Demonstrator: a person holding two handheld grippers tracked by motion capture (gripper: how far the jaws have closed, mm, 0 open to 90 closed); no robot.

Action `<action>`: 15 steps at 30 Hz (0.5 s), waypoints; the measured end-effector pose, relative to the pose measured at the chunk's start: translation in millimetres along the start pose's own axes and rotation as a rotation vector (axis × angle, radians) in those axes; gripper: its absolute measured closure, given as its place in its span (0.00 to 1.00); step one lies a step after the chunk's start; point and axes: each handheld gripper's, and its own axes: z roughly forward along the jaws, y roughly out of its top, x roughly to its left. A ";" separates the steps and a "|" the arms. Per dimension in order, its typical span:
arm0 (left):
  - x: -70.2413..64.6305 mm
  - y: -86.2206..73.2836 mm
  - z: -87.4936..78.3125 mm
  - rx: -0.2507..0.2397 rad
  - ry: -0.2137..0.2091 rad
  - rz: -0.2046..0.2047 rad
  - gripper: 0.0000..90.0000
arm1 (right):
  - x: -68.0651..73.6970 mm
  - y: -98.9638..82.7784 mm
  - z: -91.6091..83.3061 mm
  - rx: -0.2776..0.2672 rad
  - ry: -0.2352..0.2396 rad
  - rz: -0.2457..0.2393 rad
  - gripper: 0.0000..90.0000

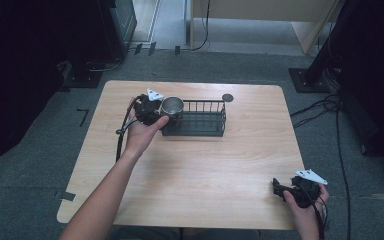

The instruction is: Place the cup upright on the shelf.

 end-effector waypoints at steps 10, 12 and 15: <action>9.0 -18.8 -16.4 -0.014 0.015 -0.019 0.00 | 0.0 0.0 0.0 0.000 0.000 0.000 0.00; 11.4 -23.4 -18.2 -0.018 0.015 -0.033 0.00 | 0.0 0.0 0.0 0.000 0.000 -0.001 0.00; 15.3 -30.5 -21.9 -0.022 0.010 -0.051 0.00 | 0.0 0.0 0.0 0.000 0.000 0.000 0.00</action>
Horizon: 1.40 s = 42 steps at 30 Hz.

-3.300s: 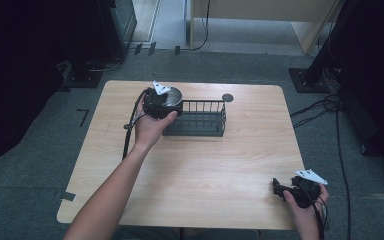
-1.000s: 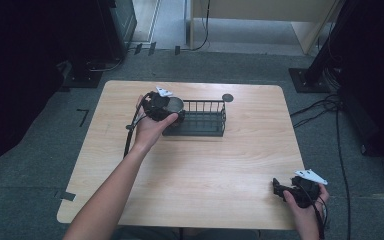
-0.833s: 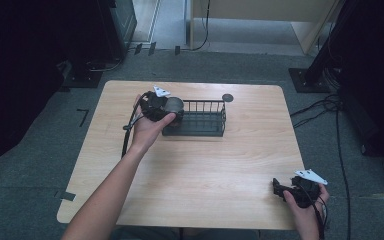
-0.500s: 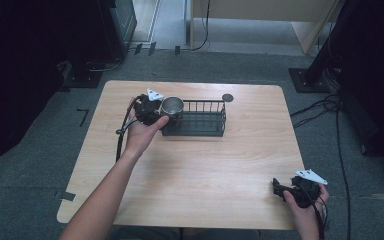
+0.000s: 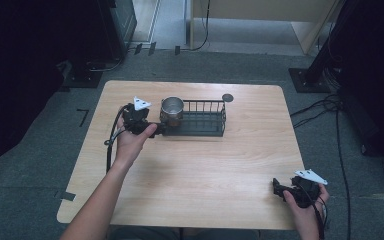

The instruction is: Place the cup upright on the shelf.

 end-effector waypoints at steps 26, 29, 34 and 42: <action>51.9 -83.5 -26.4 0.042 0.080 -0.128 0.00 | 0.0 0.0 0.0 0.000 0.000 0.000 0.00; 58.3 -94.3 -29.1 0.047 0.089 -0.149 0.00 | 0.0 0.0 0.0 0.000 0.000 0.000 0.00; 66.6 -111.5 -34.2 0.063 0.109 -0.164 0.00 | 0.1 0.0 0.0 0.000 0.000 0.000 0.00; 79.1 -139.0 -41.8 0.091 0.130 -0.193 0.00 | 0.0 0.0 0.0 0.000 0.000 0.000 0.00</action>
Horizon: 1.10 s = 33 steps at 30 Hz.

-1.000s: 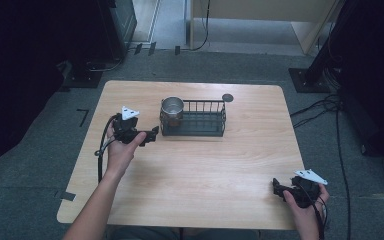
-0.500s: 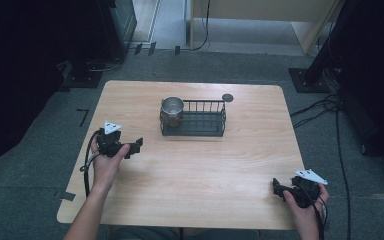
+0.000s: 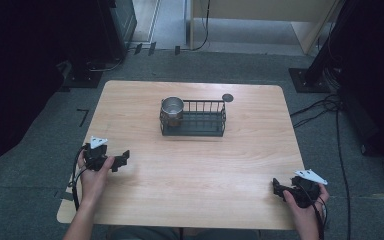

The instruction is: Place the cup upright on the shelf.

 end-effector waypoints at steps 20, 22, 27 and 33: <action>25.7 -54.5 -19.8 0.066 0.097 0.038 0.00 | 0.1 0.0 0.0 0.000 0.000 0.001 0.00; 26.8 -57.9 -21.7 0.073 0.103 0.041 0.00 | 0.0 0.0 0.0 0.000 0.000 0.000 0.00; 26.6 -61.3 -23.5 0.059 0.109 0.035 0.00 | 0.0 -0.1 0.0 0.000 0.000 0.000 0.00; 26.7 -62.7 -25.1 0.061 0.118 0.026 0.00 | 0.1 -0.2 0.0 -0.001 0.000 0.000 0.00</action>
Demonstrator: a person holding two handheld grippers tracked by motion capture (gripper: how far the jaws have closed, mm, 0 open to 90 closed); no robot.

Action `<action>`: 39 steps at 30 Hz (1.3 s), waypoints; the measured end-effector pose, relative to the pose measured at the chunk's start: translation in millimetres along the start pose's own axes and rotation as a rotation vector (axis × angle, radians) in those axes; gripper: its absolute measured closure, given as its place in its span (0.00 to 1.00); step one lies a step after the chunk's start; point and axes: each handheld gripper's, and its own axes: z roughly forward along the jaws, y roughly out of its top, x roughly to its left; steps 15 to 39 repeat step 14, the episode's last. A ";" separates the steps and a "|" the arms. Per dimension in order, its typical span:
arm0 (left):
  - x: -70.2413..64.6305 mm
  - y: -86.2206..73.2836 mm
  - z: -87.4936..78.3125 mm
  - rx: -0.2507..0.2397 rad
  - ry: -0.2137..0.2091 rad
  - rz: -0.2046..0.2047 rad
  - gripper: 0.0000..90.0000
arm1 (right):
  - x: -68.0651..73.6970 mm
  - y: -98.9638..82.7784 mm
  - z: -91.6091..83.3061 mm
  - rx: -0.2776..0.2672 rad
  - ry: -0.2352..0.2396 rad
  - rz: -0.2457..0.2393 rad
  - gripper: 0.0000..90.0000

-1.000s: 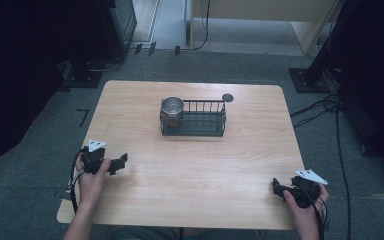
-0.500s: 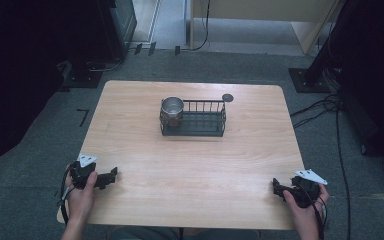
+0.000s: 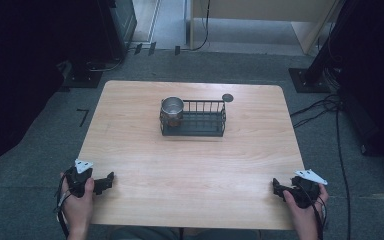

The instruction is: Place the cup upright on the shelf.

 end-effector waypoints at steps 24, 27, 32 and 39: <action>0.6 0.5 0.3 0.002 -0.005 0.009 0.00 | -0.1 0.1 0.0 0.001 0.000 0.000 0.00; 0.6 0.5 0.3 0.002 -0.005 0.009 0.00 | -0.1 0.1 0.0 0.001 0.000 0.000 0.00; 0.6 0.5 0.3 0.002 -0.005 0.009 0.00 | -0.1 0.1 0.0 0.001 0.000 0.000 0.00; 0.6 0.5 0.3 0.002 -0.005 0.009 0.00 | -0.1 0.1 0.0 0.001 0.000 0.000 0.00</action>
